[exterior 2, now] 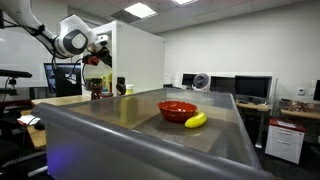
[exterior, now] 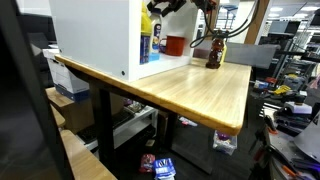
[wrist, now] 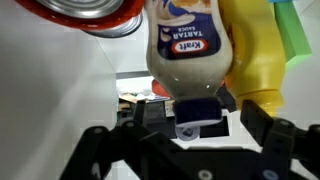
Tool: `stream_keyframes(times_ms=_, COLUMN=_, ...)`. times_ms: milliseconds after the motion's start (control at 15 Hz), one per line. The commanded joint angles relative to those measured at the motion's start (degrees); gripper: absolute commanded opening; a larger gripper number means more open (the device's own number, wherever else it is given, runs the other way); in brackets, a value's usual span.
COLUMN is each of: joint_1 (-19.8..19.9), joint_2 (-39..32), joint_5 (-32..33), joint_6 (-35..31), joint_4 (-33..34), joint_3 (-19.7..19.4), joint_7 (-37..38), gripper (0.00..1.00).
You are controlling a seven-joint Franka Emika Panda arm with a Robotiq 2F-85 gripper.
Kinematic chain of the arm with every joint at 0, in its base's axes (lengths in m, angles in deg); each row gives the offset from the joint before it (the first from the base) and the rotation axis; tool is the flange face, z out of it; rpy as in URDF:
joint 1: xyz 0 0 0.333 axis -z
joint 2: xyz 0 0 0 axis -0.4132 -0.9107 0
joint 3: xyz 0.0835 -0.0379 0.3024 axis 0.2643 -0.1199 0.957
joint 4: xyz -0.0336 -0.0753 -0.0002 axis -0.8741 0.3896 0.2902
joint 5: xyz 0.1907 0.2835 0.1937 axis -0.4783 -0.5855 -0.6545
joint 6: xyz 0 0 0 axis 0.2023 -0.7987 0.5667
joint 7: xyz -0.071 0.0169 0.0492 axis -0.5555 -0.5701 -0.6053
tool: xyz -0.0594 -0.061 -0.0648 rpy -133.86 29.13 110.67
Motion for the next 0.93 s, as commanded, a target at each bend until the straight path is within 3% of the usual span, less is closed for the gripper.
stream_keyframes(times_ms=0, joint_1=3.3, joint_2=-0.2, joint_5=1.38, joint_6=1.52, joint_4=0.9, joint_3=2.31, joint_7=1.22, gripper=0.71)
stream_keyframes(times_ms=533, joint_1=6.36, joint_2=-0.39, joint_5=0.87, joint_6=0.57, joint_4=1.26, joint_3=6.53, joint_7=1.18, gripper=0.24)
stream_keyframes(times_ms=867, joint_1=6.73, joint_2=0.44, joint_5=-0.1, joint_6=1.38, joint_4=1.2, joint_3=7.19, joint_7=1.4, gripper=0.21)
